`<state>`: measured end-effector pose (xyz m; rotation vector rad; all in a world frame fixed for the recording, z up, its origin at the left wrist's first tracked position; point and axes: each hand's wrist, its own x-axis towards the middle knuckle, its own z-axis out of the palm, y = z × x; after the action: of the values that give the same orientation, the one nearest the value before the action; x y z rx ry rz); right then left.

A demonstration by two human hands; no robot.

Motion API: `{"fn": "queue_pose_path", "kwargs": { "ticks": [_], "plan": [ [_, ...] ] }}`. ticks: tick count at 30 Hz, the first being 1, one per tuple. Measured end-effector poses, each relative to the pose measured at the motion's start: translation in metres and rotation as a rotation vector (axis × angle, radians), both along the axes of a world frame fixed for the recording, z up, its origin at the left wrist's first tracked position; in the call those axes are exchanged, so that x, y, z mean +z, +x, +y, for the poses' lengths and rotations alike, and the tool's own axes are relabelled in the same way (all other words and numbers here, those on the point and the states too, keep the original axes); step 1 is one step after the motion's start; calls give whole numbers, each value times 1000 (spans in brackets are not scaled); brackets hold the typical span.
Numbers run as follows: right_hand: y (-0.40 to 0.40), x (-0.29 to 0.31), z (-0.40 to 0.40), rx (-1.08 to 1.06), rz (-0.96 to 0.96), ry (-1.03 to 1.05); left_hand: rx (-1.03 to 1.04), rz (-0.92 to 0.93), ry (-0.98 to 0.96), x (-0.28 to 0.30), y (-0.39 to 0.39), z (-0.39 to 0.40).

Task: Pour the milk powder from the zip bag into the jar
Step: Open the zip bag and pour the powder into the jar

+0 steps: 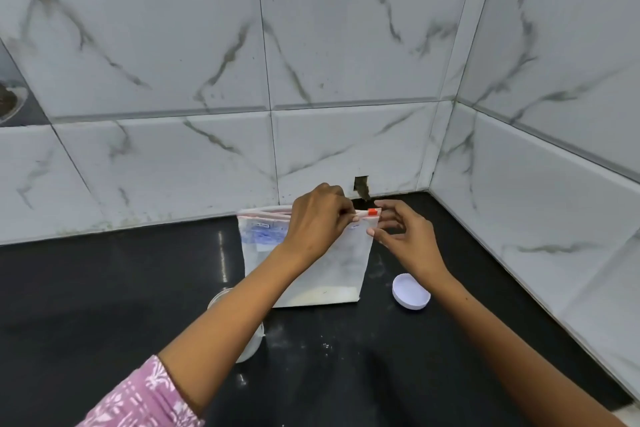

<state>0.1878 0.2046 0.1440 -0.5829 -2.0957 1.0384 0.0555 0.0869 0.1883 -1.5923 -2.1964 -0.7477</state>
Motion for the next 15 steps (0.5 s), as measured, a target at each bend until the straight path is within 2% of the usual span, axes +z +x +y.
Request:
{"fn": "queue_pose_path", "kwargs": {
  "ticks": [4, 10, 15],
  "plan": [
    [-9, -6, 3, -104, 64, -22, -17, -18, 19, -3, 2, -1],
    [-17, -13, 12, -74, 120, -52, -8, 25, 56, -5, -2, -8],
    [-9, -53, 15, -94, 45, -124, 7, -47, 162, 11, 6, 8]
  ]
}}
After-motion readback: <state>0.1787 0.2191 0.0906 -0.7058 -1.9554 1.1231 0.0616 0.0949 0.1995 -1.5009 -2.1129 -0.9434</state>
